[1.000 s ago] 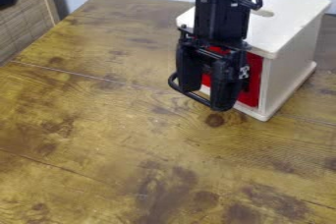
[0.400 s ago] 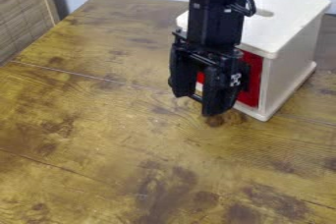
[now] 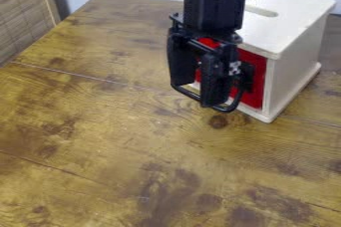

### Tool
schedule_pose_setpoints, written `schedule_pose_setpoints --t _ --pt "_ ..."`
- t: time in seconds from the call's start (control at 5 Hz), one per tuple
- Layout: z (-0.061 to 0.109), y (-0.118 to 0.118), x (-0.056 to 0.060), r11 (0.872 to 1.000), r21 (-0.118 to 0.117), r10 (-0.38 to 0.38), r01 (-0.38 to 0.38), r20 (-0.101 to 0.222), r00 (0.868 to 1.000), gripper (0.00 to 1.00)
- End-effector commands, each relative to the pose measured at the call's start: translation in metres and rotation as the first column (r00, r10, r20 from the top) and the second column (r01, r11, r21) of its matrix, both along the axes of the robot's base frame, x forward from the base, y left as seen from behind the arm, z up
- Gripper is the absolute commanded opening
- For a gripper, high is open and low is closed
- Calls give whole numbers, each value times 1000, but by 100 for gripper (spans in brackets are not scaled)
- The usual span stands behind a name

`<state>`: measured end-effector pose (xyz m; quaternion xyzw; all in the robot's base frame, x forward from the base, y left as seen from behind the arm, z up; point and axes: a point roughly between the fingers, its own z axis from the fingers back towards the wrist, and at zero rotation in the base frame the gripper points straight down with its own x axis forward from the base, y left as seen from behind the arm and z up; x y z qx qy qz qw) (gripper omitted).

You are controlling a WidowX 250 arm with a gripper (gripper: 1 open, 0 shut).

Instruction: Close the drawer

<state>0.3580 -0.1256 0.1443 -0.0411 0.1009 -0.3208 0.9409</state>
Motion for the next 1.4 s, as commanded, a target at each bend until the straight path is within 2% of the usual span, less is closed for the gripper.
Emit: schedule_pose_setpoints --t 0.0,0.2,0.6,1.0,1.2 --pt "30 -6 -7 1000 -18 12 -10 121 993 100" --pt "31 -2 0 997 -18 83 -82 135 987 100" --pt "25 3 10 991 -20 131 -129 125 984 100" --pt "8 7 23 995 -17 98 -97 121 988 100" --pt "-5 9 28 993 -12 116 -115 117 986 100"
